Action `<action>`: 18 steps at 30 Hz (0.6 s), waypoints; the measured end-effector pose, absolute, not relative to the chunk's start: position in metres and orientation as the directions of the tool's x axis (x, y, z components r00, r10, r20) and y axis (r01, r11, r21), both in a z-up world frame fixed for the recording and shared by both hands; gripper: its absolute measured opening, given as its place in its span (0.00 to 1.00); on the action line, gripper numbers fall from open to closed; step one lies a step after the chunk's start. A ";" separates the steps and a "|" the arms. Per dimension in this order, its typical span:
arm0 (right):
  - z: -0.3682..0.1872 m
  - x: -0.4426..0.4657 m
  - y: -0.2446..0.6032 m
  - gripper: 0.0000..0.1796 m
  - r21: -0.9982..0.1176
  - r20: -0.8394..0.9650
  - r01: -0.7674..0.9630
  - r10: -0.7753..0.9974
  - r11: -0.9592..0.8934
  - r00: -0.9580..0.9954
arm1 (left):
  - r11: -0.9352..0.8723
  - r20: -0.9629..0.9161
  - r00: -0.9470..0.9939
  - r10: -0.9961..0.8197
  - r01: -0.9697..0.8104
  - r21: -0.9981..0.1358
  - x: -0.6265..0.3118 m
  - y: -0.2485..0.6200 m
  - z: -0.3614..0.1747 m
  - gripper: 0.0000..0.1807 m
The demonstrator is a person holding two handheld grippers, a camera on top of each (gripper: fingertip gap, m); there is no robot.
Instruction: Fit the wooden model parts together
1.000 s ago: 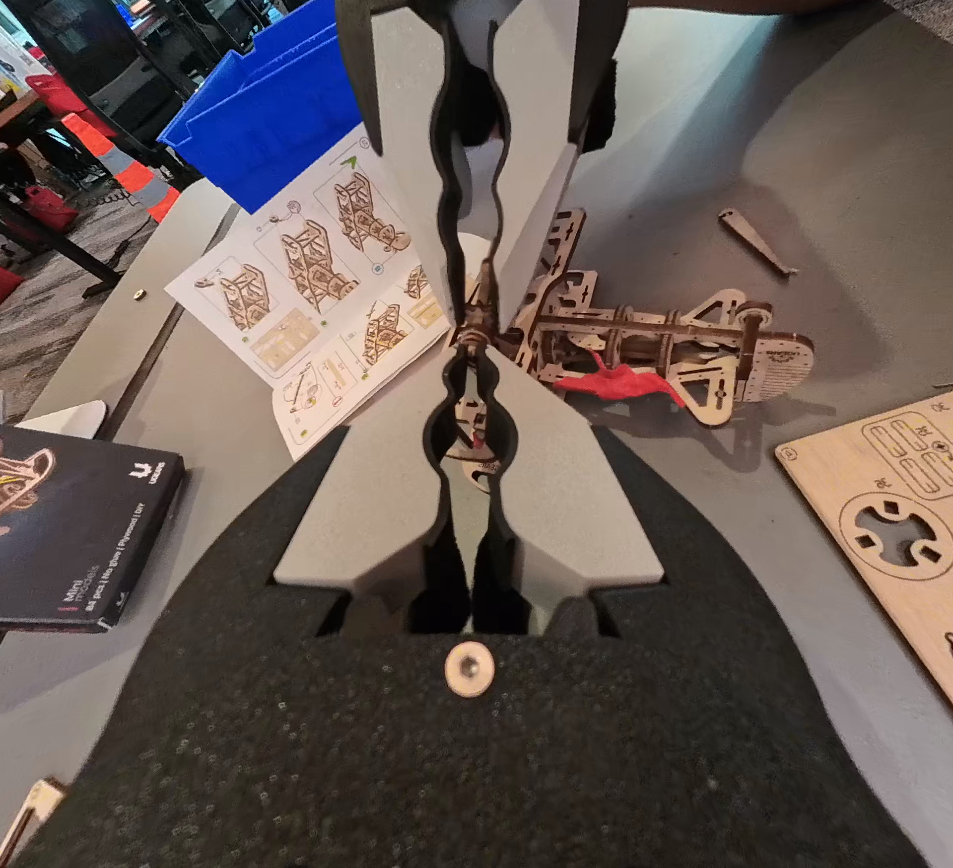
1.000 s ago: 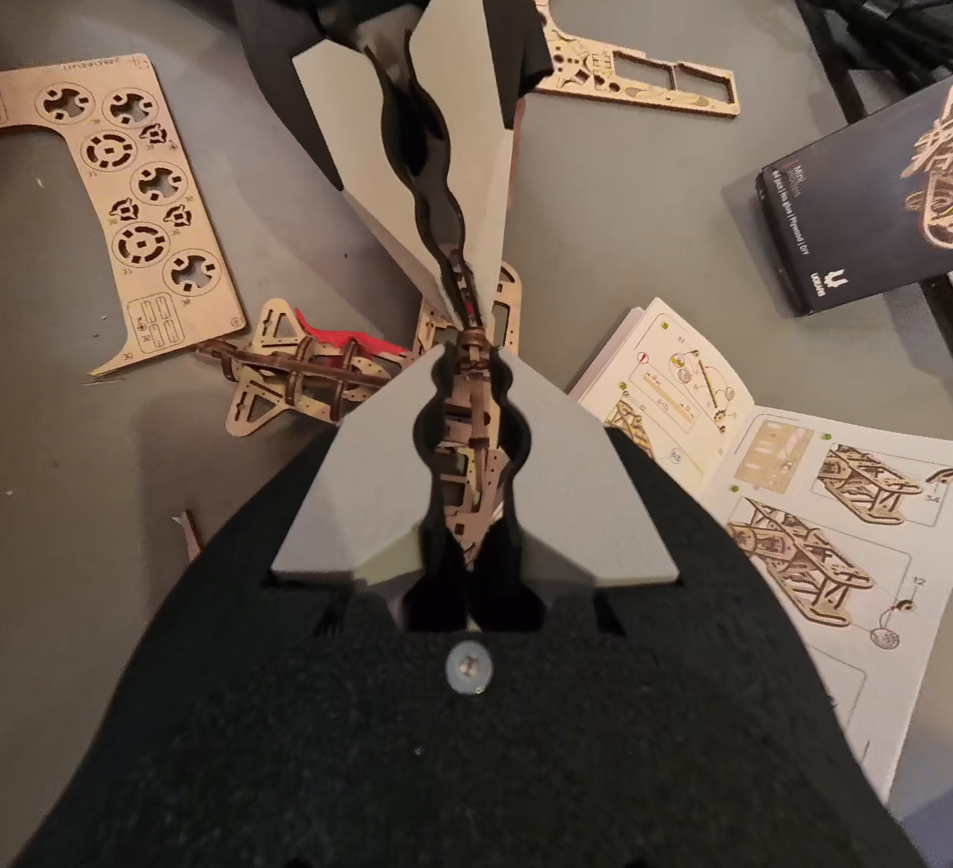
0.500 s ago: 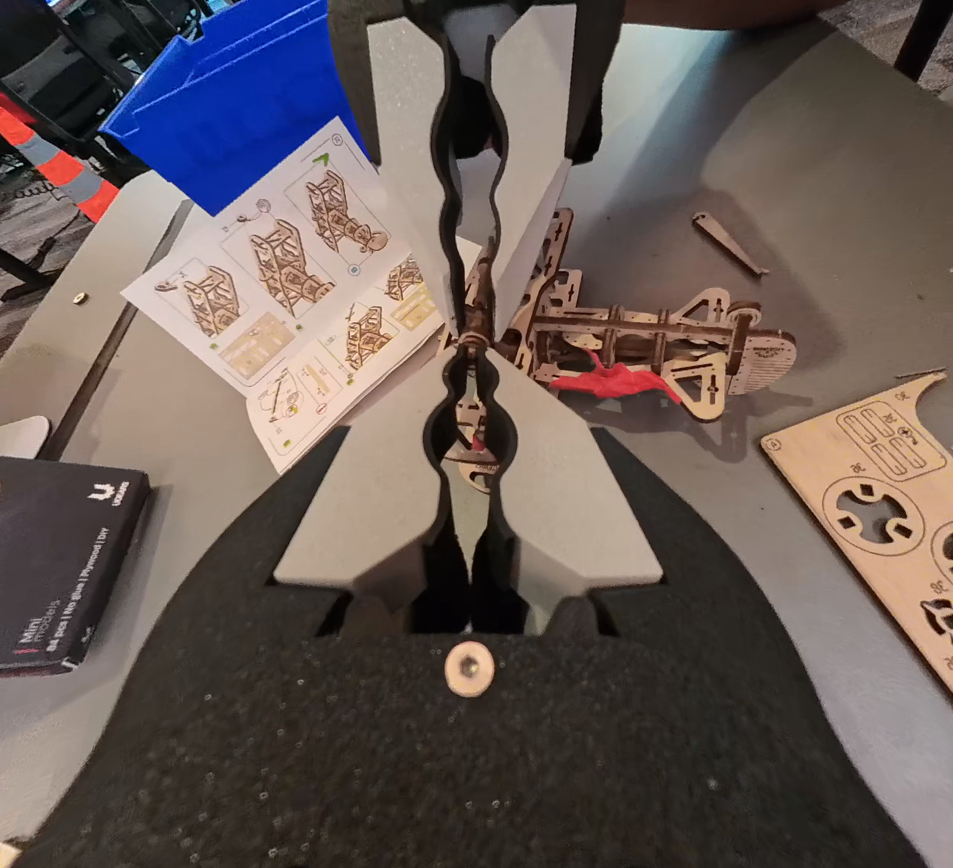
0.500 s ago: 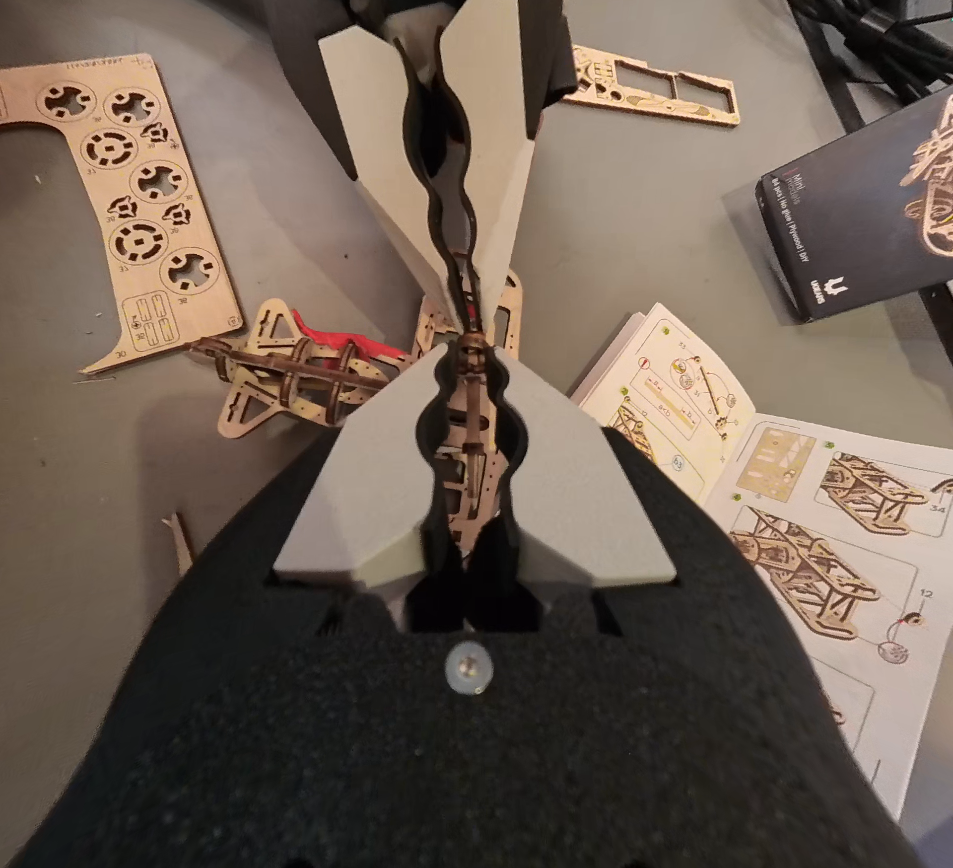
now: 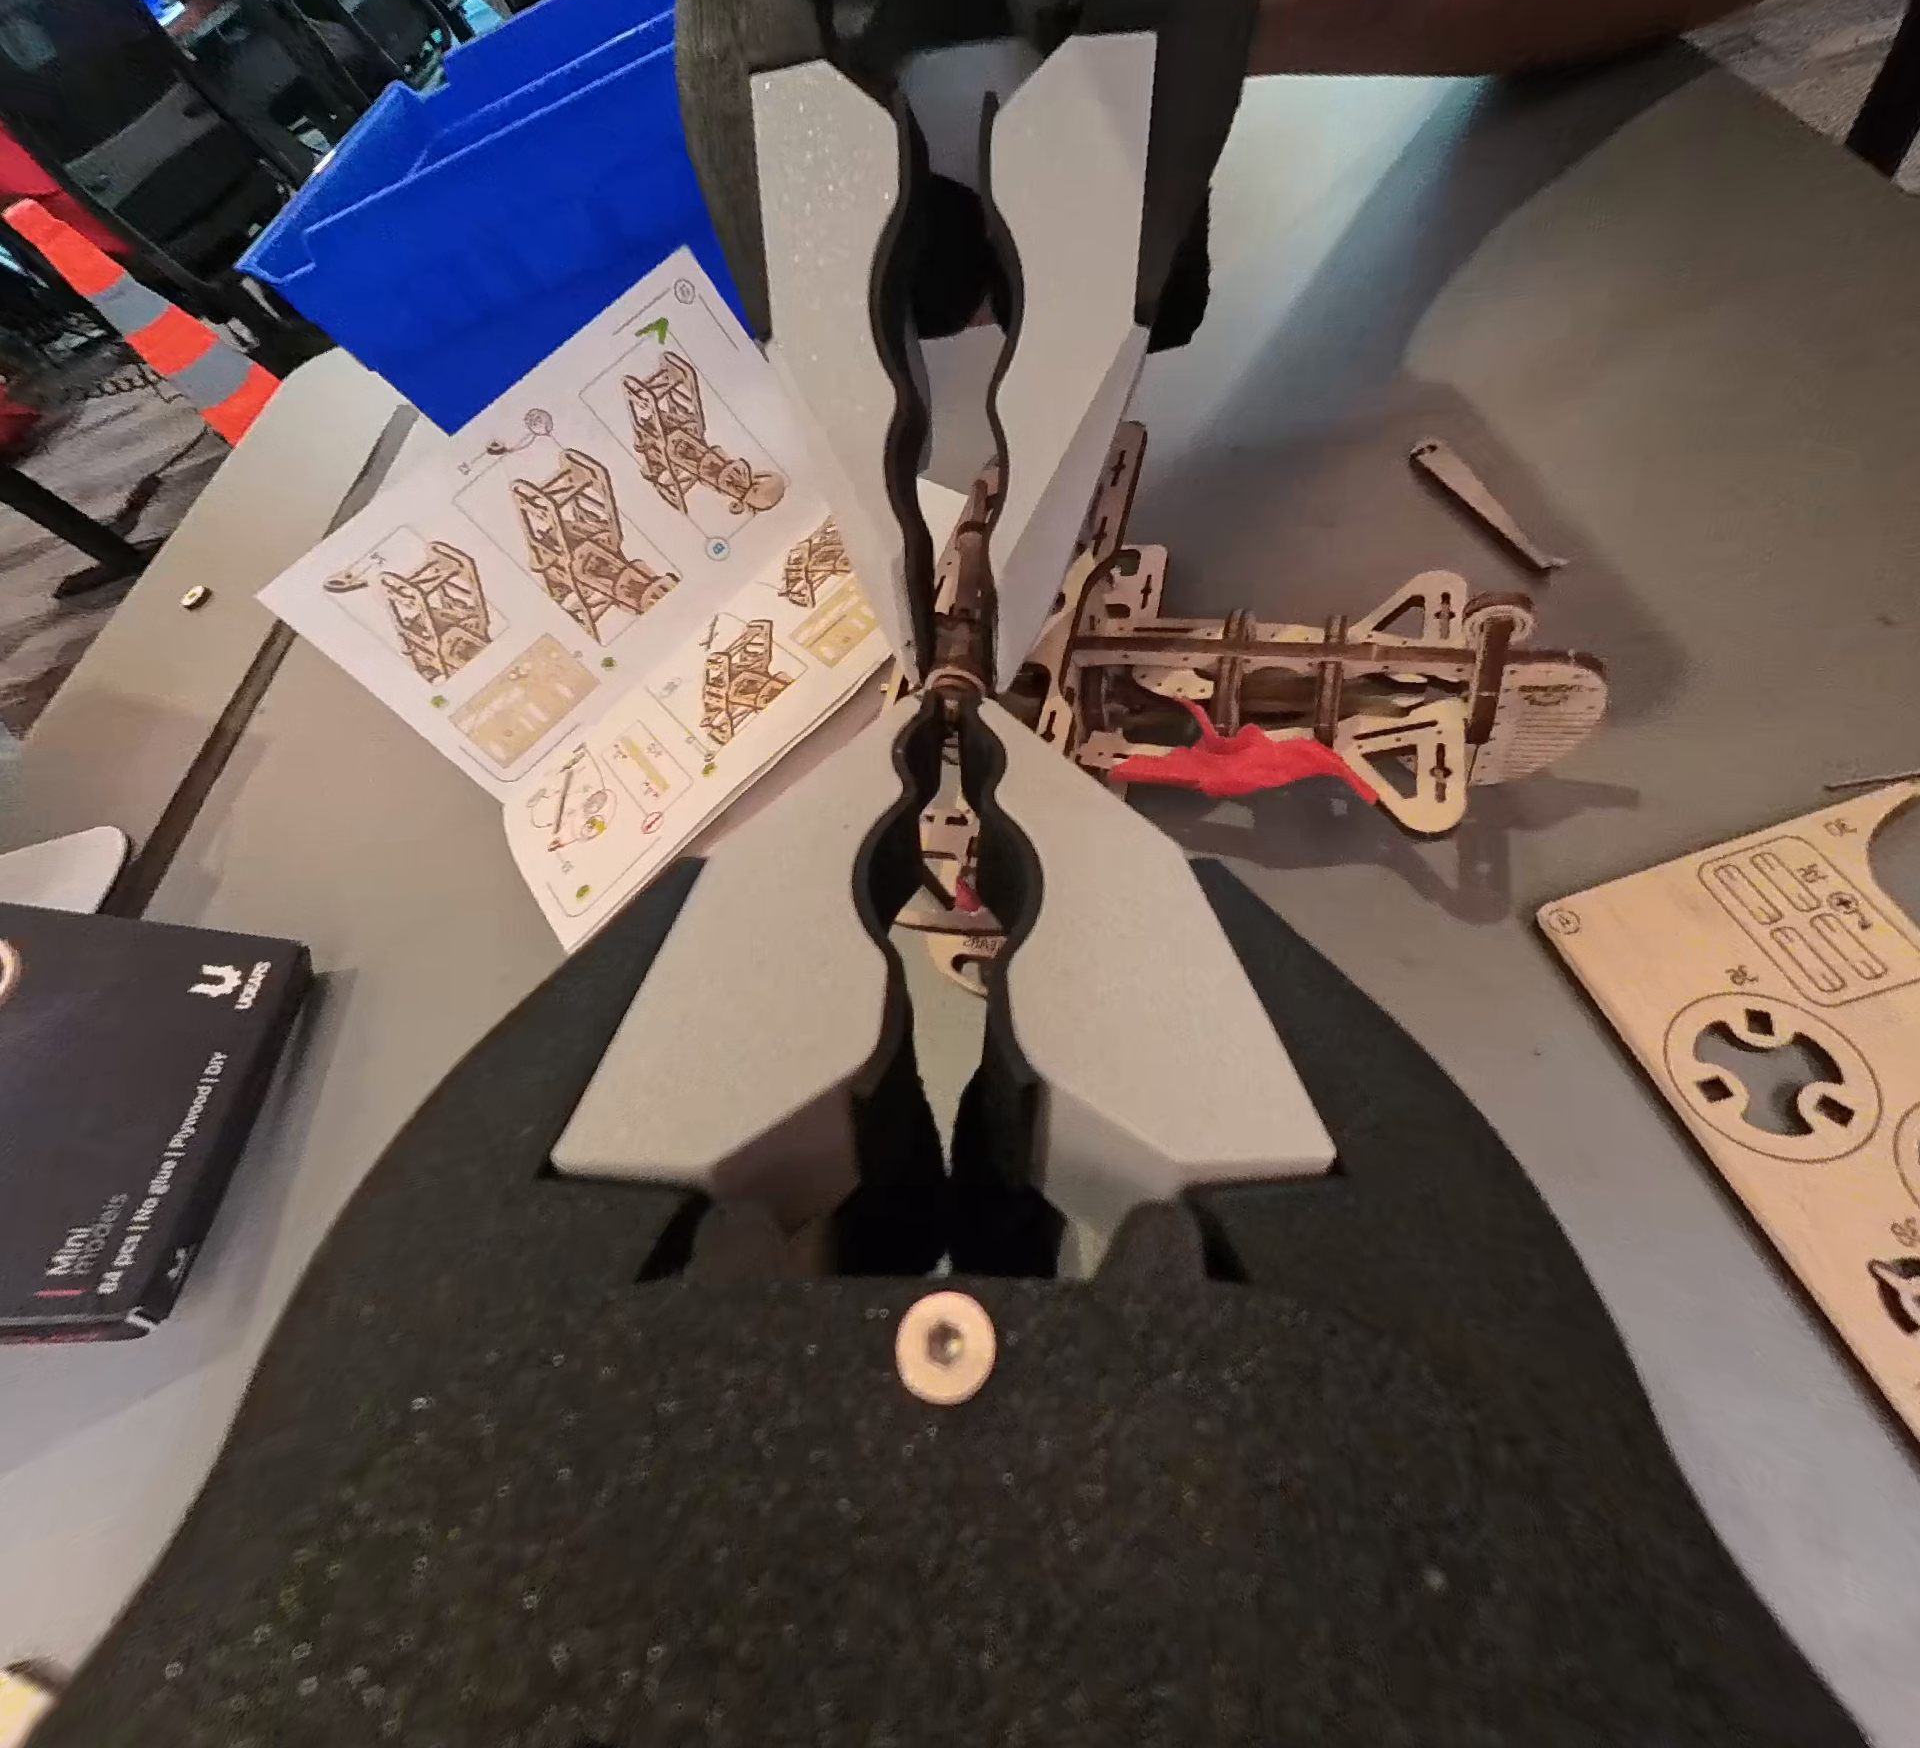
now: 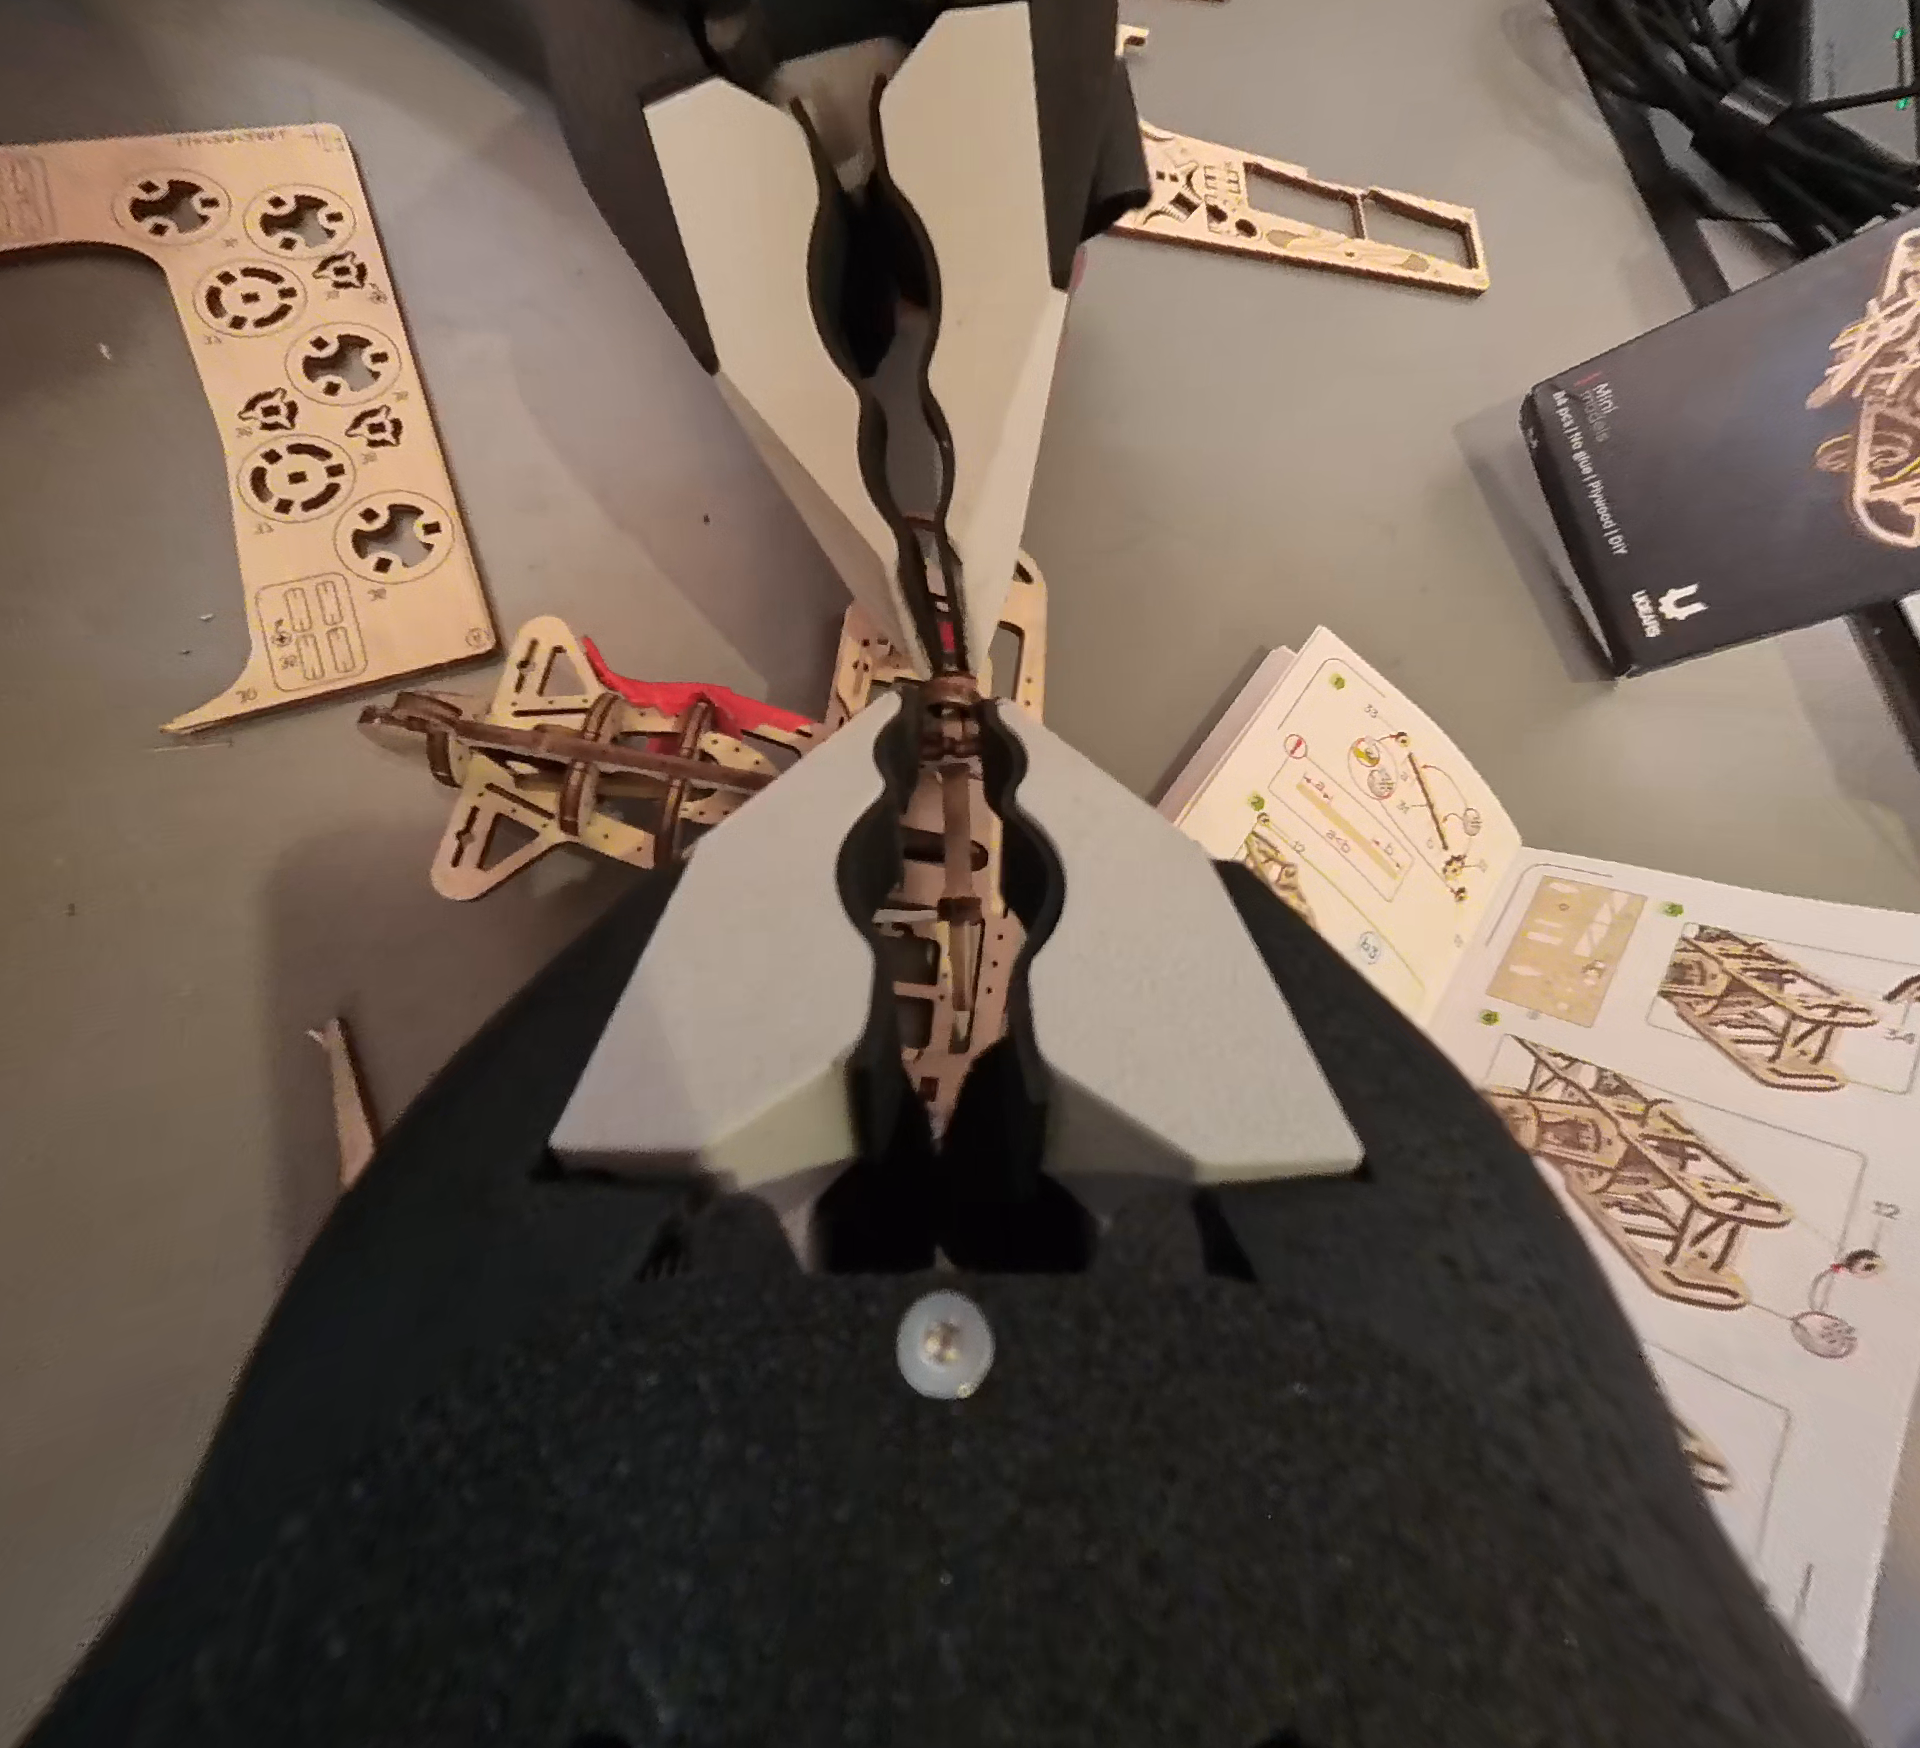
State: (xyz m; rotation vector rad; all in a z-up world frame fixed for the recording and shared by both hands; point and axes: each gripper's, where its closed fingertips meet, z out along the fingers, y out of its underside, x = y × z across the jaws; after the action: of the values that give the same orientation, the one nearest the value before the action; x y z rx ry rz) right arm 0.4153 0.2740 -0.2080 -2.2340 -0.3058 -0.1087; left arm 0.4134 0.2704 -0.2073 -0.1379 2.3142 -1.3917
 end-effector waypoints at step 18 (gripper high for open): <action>-0.183 0.423 0.232 0.25 -0.871 -0.032 -0.184 -0.320 -0.456 0.947 | 0.504 -0.341 -0.868 -0.360 0.127 -0.854 0.420 0.268 -0.209 0.01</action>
State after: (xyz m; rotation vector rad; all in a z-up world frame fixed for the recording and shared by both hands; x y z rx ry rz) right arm 0.4227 0.2318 -0.1830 -2.0569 0.3583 -0.1652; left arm 0.4203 0.2680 -0.2087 -0.1909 2.2669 -1.3449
